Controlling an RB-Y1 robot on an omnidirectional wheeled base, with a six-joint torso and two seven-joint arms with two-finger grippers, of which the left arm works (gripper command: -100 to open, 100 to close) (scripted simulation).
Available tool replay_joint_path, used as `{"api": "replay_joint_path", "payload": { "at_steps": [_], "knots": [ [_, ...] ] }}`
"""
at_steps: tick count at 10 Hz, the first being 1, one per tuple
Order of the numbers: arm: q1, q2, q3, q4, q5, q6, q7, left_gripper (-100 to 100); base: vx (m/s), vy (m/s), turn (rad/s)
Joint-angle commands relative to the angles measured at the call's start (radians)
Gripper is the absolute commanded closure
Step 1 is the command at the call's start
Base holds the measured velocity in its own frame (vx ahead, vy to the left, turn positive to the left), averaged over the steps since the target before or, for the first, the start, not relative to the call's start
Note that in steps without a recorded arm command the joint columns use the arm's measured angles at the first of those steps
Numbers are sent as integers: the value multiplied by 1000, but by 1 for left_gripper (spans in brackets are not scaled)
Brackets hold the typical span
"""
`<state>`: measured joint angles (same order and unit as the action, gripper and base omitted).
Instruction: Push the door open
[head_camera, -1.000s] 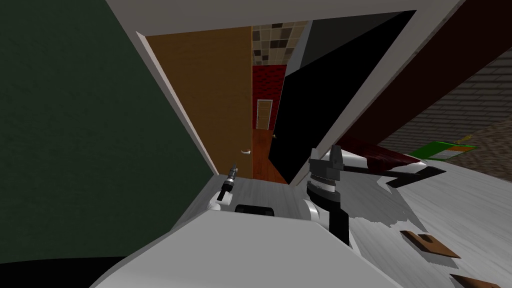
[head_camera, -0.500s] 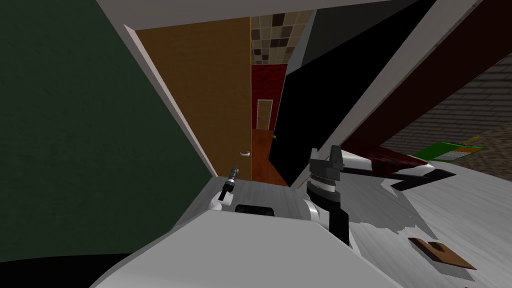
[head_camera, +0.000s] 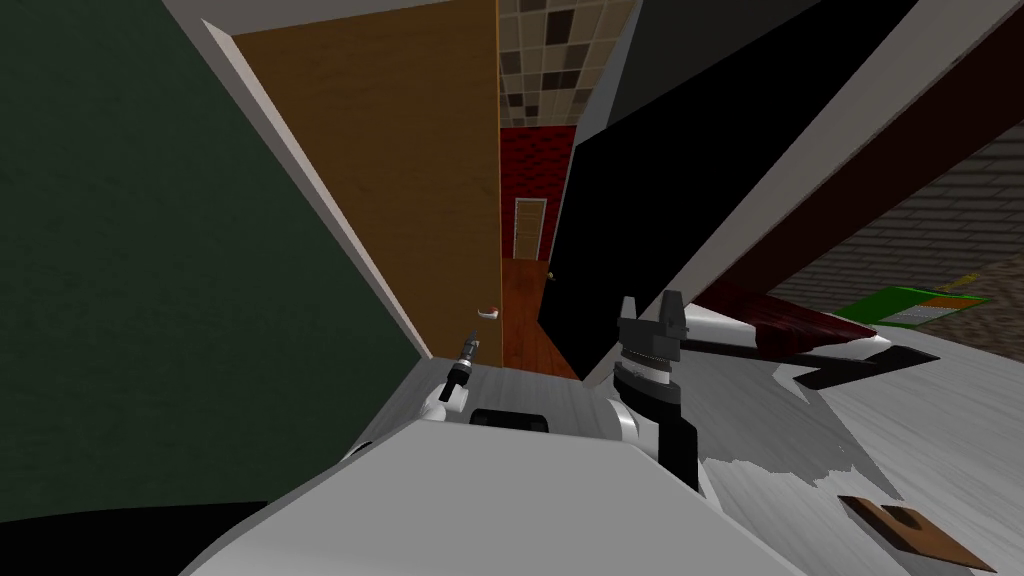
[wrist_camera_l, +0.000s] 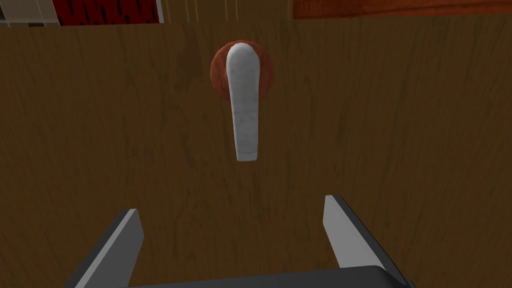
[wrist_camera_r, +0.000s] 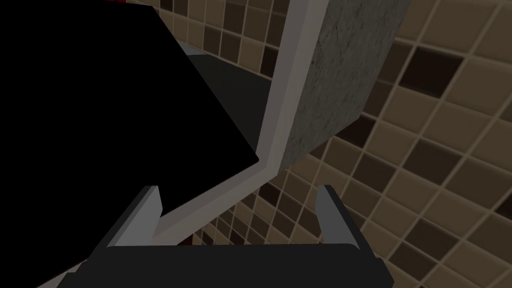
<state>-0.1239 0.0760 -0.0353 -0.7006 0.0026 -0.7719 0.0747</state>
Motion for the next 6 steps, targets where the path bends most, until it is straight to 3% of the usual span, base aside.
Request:
{"api": "replay_joint_path", "payload": {
  "at_steps": [1,2,4,6],
  "knots": [
    [-13,-2,0,29,1,-11,0,-100,64,-7,3],
    [-22,-4,-1,48,1,-15,1,-100,81,-12,3],
    [-18,0,2,40,2,-14,-1,-100,71,-1,-10],
    [-19,2,5,43,4,-15,-3,-100,175,-17,-22]
  ]
}}
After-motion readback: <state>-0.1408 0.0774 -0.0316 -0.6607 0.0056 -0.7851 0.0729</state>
